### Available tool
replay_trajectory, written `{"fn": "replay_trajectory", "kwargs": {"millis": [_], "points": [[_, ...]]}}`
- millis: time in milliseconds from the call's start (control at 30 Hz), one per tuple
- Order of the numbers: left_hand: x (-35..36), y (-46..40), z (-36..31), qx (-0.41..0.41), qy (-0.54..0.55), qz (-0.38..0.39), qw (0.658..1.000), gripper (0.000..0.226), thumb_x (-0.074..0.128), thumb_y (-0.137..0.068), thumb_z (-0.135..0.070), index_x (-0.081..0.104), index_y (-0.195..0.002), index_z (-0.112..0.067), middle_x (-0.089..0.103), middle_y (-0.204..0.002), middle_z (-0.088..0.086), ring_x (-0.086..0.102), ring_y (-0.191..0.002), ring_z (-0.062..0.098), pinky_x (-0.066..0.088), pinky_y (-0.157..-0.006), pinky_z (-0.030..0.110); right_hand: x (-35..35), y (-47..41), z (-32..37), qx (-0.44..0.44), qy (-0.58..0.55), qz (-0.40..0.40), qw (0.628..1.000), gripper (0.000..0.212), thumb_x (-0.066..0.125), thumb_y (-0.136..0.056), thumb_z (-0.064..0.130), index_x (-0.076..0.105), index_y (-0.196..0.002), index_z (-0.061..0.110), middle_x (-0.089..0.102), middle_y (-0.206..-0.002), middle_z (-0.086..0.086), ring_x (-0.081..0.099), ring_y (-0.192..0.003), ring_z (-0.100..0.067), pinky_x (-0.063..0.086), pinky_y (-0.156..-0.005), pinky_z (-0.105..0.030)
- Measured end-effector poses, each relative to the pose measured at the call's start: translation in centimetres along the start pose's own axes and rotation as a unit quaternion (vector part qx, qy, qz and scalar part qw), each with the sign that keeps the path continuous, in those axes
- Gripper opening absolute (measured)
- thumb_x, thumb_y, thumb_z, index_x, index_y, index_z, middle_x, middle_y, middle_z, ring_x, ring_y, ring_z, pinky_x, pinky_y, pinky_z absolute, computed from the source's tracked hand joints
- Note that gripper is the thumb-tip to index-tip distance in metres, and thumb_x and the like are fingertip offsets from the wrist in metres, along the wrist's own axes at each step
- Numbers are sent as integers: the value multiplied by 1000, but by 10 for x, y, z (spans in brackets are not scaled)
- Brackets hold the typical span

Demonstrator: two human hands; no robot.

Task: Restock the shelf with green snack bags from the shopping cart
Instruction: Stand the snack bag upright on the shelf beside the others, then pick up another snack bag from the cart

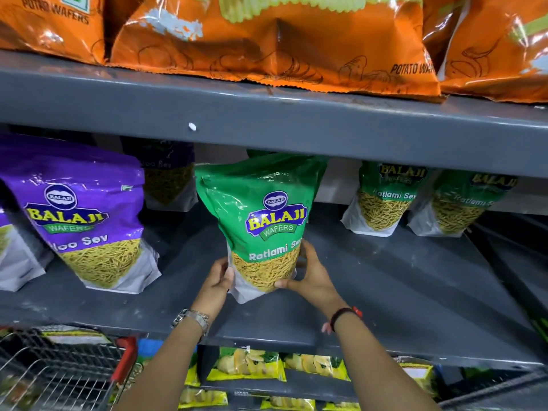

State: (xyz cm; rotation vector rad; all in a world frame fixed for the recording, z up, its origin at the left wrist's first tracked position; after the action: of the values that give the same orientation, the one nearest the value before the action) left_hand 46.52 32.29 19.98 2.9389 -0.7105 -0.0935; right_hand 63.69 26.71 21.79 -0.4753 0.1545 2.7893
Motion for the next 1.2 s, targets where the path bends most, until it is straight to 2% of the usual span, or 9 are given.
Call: {"fn": "replay_trajectory", "kwargs": {"millis": [167,267,467,633,733,833,900,967,1200], "points": [[-5,4,7,10,42,-20,999,90,63,-42,-78,43,-116,-32,52,-127,5,51,-115,17,41,-102,39,1,25,-8,20,90,-86,992,85,89,-47,27,41,-115,15,43,-114,-5,44,-108,-16,43,-95,-35],[-6,2,1,25,42,-31,998,77,68,-37,-75,50,-102,-37,60,-114,0,58,-99,6,52,-86,23,5,29,-8,29,84,-95,992,81,88,-50,25,41,-114,11,40,-113,-6,47,-107,-20,45,-95,-36],[0,4,-5,33,39,-43,998,96,54,-37,-87,50,-114,-30,59,-120,8,54,-115,23,39,-105,45,12,30,-3,34,78,-94,992,72,83,-60,24,38,-114,8,32,-107,-2,45,-111,-23,42,-93,-32],[-7,19,-6,31,7,-76,997,71,48,-72,-61,38,-131,-24,44,-141,6,41,-128,18,32,-112,41,11,51,-15,74,14,-164,984,96,84,-59,19,24,-132,5,28,-127,-15,35,-121,-29,38,-98,-37],[-31,32,-2,25,13,-151,988,44,46,-91,-21,36,-132,-10,38,-144,8,36,-123,8,32,-95,4,21,81,-4,54,2,-247,967,70,79,-67,13,35,-121,3,31,-114,-12,48,-102,-33,44,-93,-41],[-79,66,-2,35,5,-247,968,33,48,-89,-11,49,-122,-4,53,-127,13,48,-107,5,34,-77,-8,74,94,30,-65,44,-146,986,32,63,-81,6,42,-103,15,37,-102,-6,47,-79,-13,45,-78,-28],[-132,112,14,21,10,-330,944,34,54,-85,-26,55,-115,-11,61,-104,13,58,-88,4,46,-79,9,132,97,50,-139,70,-23,988,19,55,-85,13,46,-101,16,42,-100,-5,48,-80,-8,44,-78,-25],[-180,160,39,-7,-8,-403,915,43,53,-75,-45,58,-109,-19,61,-87,13,59,-79,21,49,-79,34,179,95,65,-180,99,70,976,31,43,-84,30,51,-107,11,46,-103,-2,53,-90,-17,41,-88,-30],[-318,346,206,-229,32,-591,773,47,59,-73,-24,56,-105,10,61,-111,32,56,-107,42,43,-93,42,422,118,72,-251,262,376,853,40,45,-88,17,43,-125,4,45,-132,-19,41,-125,-31,21,-104,-19]]}}
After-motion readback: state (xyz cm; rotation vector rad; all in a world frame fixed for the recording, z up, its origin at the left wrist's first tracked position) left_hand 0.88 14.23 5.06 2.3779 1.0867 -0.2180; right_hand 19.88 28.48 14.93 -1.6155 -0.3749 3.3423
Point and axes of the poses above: each hand's wrist, its own y-axis away from the middle knuckle, its own x-axis out of the palm, z = x × y, the point moved 10 cm from there along -y, towards the middle knuckle
